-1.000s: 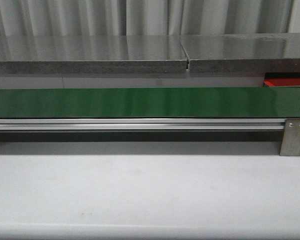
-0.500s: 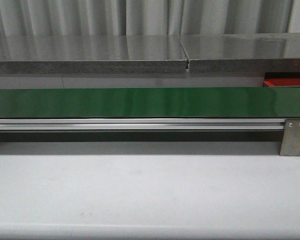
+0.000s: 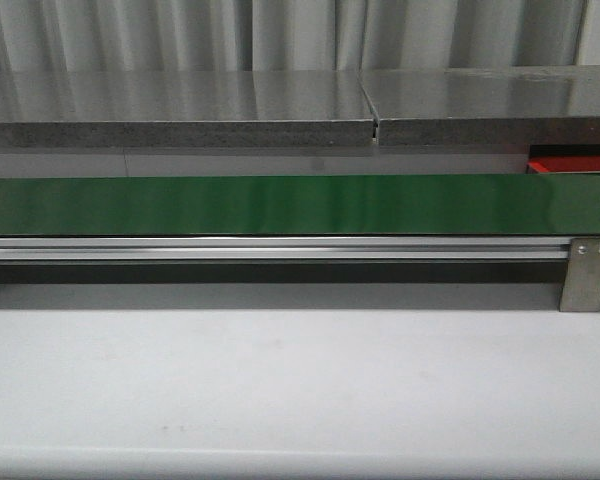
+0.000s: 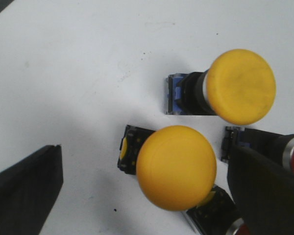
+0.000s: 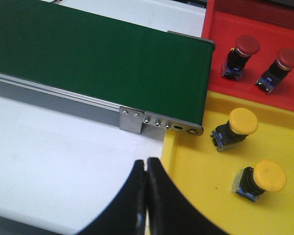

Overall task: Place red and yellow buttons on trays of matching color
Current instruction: 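Lower the left gripper and grasp the yellow button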

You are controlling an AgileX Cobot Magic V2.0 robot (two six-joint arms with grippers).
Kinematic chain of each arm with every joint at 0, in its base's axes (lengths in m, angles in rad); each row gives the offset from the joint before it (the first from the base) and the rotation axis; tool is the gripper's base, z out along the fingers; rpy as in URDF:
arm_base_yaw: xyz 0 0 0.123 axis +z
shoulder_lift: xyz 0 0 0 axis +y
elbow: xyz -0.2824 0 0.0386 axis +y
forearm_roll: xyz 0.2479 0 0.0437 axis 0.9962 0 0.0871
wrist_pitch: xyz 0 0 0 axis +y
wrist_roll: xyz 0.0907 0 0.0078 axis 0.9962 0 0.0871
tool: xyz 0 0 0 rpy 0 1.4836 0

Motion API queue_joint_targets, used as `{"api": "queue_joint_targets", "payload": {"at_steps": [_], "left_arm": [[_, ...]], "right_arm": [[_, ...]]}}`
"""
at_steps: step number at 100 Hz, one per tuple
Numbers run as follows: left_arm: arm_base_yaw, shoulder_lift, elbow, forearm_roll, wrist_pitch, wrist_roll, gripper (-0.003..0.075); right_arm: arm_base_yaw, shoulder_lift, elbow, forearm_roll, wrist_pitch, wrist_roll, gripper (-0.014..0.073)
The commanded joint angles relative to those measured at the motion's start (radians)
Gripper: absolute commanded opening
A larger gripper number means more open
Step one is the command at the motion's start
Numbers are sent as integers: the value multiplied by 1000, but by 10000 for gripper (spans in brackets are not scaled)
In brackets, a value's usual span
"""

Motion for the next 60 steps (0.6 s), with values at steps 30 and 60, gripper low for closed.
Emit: {"api": "queue_joint_targets", "payload": {"at_steps": [30,60], "left_arm": [[-3,-46,-32,-23,-36,-7,620],[-3,-46,-34,-23,-38,-7,348]], "right_arm": [[-1,-6,-26,11,-54,-7,-118],[-1,-6,-26,11,-54,-7,-118]]}}
